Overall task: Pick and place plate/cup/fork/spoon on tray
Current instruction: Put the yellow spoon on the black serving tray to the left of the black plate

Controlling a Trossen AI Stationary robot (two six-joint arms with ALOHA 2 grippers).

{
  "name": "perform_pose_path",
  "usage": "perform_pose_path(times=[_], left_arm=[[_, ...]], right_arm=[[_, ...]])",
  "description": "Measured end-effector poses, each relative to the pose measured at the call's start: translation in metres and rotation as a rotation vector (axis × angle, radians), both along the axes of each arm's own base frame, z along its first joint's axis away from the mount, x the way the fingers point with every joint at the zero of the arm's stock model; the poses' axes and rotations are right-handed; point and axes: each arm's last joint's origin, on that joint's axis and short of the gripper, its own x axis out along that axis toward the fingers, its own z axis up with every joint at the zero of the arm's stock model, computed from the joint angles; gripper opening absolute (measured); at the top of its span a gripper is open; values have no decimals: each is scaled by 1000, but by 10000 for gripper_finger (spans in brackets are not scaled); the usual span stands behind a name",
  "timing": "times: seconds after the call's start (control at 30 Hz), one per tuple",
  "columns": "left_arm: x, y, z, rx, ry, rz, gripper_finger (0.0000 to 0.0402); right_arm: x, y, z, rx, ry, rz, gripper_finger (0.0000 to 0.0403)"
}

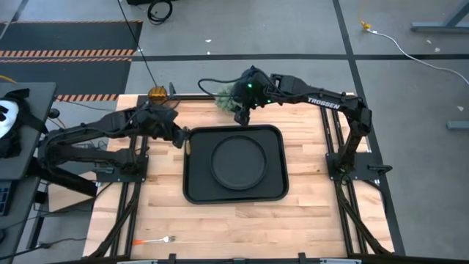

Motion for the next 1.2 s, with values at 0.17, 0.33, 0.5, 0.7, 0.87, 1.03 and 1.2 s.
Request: perform_pose_path(times=[0.17,0.33,0.5,0.7,0.87,1.03,1.2], left_arm=[[10,-10,-2,-29,-1,193,4],[36,-10,3,-98,35,356,4],[67,-5,8,-139,184,481,4],[93,-2,9,-249,279,624,4],[107,-2,-3,-360,285,754,4],[133,-11,-8,-426,267,832,3],[156,-27,-4,-446,386,853,2]], right_arm=[[-8,-5,-6,-82,127,98,240],[-23,-2,-6,-172,282,228,238],[-41,-2,12,-279,290,284,238],[-85,-9,50,-270,116,302,238],[-133,-9,67,-236,-23,242,238],[-166,12,62,-295,-121,229,237],[-185,40,46,-337,-183,280,237]])
